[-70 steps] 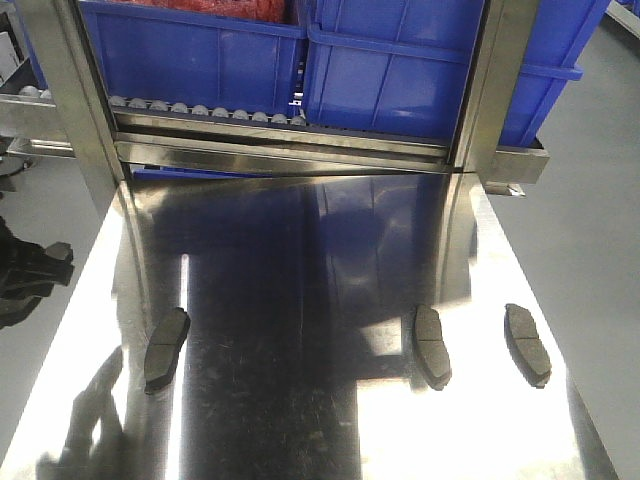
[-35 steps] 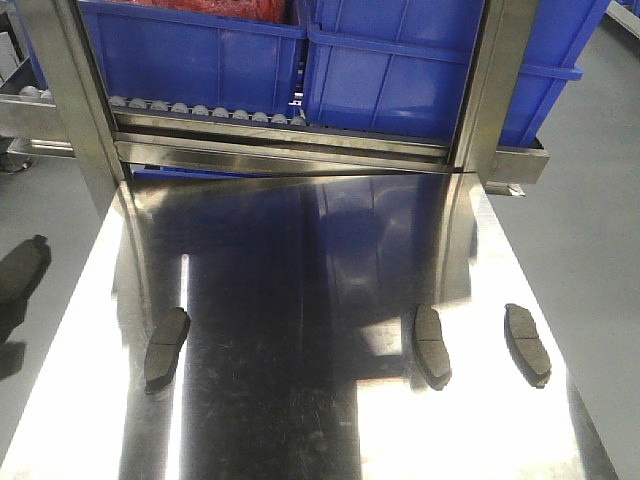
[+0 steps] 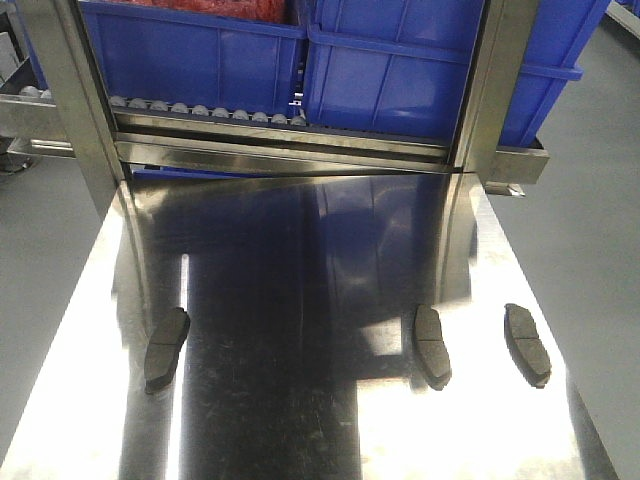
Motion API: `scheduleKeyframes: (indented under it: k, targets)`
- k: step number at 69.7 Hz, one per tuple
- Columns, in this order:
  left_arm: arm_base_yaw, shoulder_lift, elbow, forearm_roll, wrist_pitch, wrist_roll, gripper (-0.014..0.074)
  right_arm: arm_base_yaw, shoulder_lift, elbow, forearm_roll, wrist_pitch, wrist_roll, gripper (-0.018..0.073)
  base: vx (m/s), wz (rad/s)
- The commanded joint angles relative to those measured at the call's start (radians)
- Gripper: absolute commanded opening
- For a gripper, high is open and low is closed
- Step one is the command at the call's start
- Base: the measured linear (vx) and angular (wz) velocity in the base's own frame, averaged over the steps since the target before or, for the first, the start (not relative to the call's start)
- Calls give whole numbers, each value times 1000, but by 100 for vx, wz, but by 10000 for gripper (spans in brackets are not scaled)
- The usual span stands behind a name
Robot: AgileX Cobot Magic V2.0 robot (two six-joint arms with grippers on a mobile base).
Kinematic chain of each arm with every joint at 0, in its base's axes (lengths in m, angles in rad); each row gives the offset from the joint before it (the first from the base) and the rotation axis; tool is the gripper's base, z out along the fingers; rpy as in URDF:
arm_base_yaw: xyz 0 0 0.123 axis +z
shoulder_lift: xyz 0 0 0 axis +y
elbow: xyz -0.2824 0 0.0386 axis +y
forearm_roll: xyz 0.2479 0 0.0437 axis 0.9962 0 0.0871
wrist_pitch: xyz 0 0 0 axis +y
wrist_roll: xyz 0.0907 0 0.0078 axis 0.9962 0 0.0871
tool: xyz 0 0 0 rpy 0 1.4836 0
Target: Move and align brake pads A on conveyor
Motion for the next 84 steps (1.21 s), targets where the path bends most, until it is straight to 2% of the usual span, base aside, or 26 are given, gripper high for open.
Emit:
scheduleKeyframes:
  k: [1,84]
  targets:
    - [-3,-8,-30,-20,-109,-12,114,-7,-14,16,-7,-78,0,-6,0,0]
    - [-3,-8,-31,-19,-99,-12,114,-7,-14,17,-7,-79,0,-6,0,0]
